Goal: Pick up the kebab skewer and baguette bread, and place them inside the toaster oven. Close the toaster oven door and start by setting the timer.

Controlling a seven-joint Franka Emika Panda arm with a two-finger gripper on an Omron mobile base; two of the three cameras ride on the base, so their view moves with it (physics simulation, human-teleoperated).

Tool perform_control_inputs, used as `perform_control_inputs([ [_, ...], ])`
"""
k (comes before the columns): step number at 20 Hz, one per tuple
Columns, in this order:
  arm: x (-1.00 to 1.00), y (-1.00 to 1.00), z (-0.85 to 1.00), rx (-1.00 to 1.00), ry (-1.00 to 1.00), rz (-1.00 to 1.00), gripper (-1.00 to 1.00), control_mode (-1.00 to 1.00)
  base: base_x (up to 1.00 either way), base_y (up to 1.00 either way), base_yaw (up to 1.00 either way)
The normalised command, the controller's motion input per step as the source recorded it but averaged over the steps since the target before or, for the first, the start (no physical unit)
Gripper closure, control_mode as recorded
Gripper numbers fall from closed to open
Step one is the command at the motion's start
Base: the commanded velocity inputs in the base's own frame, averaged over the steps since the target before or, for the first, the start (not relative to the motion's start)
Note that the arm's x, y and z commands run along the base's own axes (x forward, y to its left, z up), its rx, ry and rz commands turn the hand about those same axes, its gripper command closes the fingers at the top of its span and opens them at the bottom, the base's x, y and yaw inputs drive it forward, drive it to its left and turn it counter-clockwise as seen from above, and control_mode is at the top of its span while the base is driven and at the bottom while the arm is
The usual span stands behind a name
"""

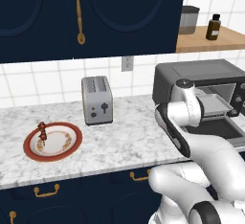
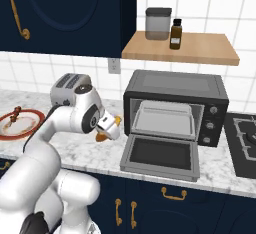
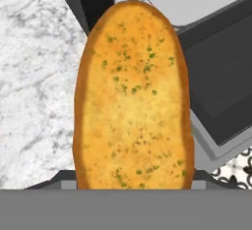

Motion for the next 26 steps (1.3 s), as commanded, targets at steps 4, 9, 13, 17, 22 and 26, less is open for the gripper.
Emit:
perform_control_inputs([
  [4, 0.58, -0.92, 0.0, -0.01, 0.0, 0.09, 1.0, -1.0, 0.0, 0.0, 0.0],
  [9, 0.61, -0.71, 0.02, 0.0, 0.0, 0.18, 1.0, -1.0, 0.0, 0.0, 0.0],
  [13, 0.41, -0.51, 0.2, 0.0, 0.02, 0.17, 1.0, -1.0, 0.0, 0.0, 0.0],
  [17, 0.21, -0.51, 0.07, 0.0, 0.05, 0.09, 1.0, -1.0, 0.0, 0.0, 0.0],
  [22, 0.28, -0.26, 0.0, 0.0, 0.0, 0.06, 1.0, -1.0, 0.0, 0.0, 0.0],
  [26, 0.21, -0.13, 0.0, -0.01, 0.0, 0.05, 1.0, -1.0, 0.0, 0.0, 0.0],
])
